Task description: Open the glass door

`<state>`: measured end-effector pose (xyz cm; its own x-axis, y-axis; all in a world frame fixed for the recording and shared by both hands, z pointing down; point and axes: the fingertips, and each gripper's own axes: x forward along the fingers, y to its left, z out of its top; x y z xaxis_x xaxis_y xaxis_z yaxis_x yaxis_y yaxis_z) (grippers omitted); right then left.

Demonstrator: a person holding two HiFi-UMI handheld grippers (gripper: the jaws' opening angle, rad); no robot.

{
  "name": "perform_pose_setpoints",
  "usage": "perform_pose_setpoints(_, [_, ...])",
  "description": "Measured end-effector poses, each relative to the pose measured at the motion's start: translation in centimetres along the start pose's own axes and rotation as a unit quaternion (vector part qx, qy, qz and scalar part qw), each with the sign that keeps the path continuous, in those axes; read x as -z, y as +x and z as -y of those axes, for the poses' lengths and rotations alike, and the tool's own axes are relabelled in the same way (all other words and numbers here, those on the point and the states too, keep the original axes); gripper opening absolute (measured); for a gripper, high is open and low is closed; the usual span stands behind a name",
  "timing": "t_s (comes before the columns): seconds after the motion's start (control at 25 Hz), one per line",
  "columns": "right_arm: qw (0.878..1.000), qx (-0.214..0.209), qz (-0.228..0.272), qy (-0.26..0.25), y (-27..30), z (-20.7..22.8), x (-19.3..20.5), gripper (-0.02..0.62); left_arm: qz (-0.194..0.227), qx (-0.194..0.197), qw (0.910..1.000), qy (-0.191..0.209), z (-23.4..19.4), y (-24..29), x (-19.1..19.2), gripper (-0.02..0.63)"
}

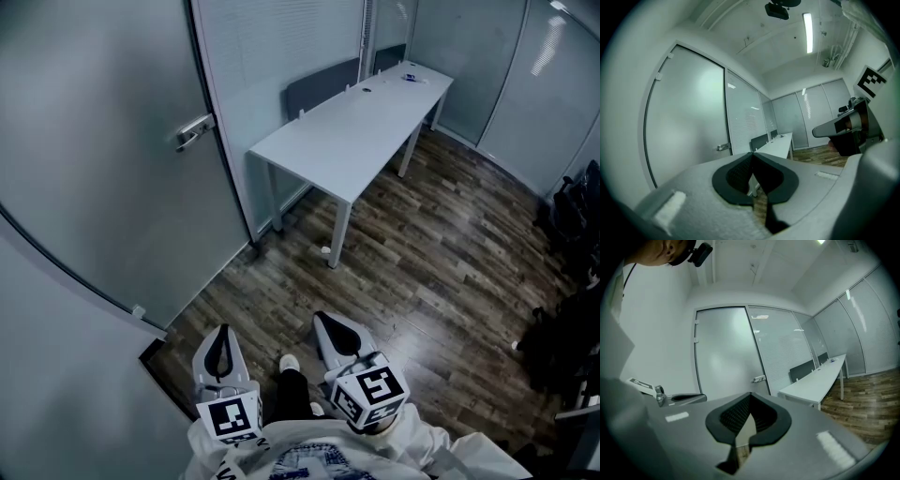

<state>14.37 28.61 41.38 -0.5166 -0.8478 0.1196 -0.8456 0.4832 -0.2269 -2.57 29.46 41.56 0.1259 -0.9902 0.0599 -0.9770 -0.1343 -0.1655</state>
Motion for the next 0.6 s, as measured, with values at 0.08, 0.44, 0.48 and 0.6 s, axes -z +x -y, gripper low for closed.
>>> perform_pose_setpoints(0.08, [1.0,0.004,-0.001,0.0,0.6,0.5,-0.1,0.003,-0.003,0.005,1.0,-0.004,0.2,1.0,-0.1,0.003])
perform_pose_setpoints(0.44, [1.0,0.009,-0.017,-0.003,5.7,2.1,0.3,0.002,-0.006,0.014,0.9998,-0.015,-1.3,6.1,0.9,0.003])
perform_pose_setpoints(0.48, [1.0,0.008,-0.019,-0.003,6.7,2.2,0.3,0.002,-0.008,0.014,0.9997,-0.016,-1.7,7.0,1.1,0.003])
perform_pose_setpoints(0.6, [1.0,0.002,-0.027,-0.007,9.2,2.8,0.0,0.003,-0.009,0.01,0.9998,-0.016,-2.7,9.5,1.5,0.003])
